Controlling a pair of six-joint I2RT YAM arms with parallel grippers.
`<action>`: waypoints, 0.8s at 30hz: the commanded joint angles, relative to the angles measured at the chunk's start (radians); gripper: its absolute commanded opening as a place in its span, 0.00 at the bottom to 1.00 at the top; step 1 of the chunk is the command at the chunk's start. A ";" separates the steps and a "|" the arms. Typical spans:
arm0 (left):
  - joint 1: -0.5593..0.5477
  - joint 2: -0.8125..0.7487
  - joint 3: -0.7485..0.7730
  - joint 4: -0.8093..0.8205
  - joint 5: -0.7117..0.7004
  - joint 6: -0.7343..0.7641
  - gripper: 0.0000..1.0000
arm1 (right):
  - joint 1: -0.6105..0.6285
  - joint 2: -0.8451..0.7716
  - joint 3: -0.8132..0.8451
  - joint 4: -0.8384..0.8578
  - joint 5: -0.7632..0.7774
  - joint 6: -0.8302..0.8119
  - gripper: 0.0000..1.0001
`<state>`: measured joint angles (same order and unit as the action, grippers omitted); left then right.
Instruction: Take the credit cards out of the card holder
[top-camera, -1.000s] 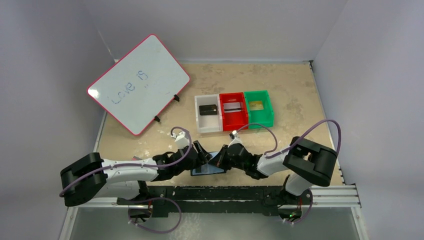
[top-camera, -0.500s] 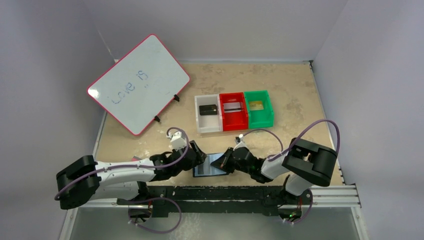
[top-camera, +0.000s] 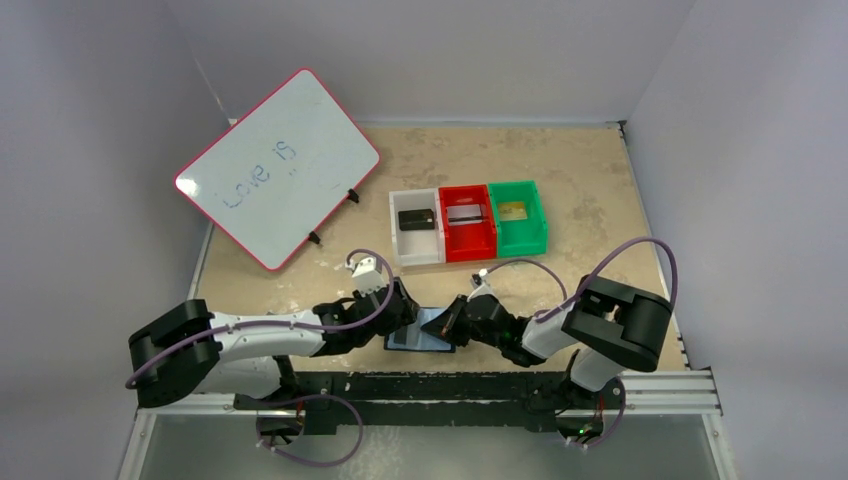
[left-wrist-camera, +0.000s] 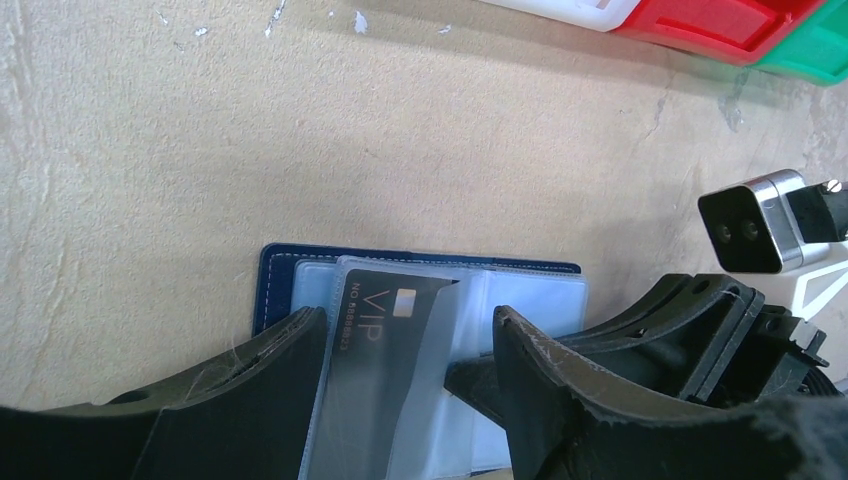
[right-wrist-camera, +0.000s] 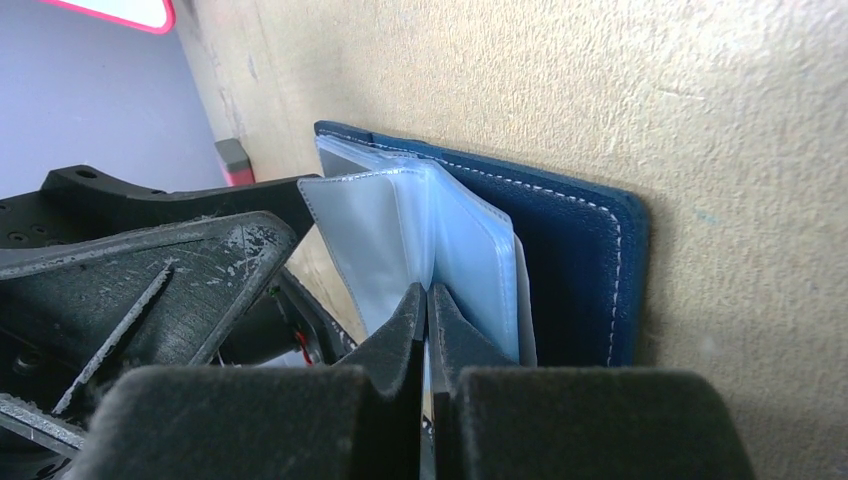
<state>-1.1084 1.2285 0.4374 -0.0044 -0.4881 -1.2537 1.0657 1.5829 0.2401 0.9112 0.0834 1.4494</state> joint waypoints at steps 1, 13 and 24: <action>-0.005 -0.028 0.058 0.003 -0.029 0.008 0.61 | -0.004 0.020 -0.013 -0.001 0.015 0.010 0.00; -0.005 -0.041 0.090 -0.011 -0.030 0.060 0.63 | -0.007 0.027 -0.015 0.006 0.014 0.015 0.00; -0.005 0.045 0.053 0.093 0.029 0.036 0.63 | -0.009 0.020 -0.019 0.005 0.015 0.017 0.00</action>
<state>-1.1088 1.2678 0.4953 0.0143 -0.4713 -1.2133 1.0599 1.5970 0.2367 0.9333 0.0830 1.4654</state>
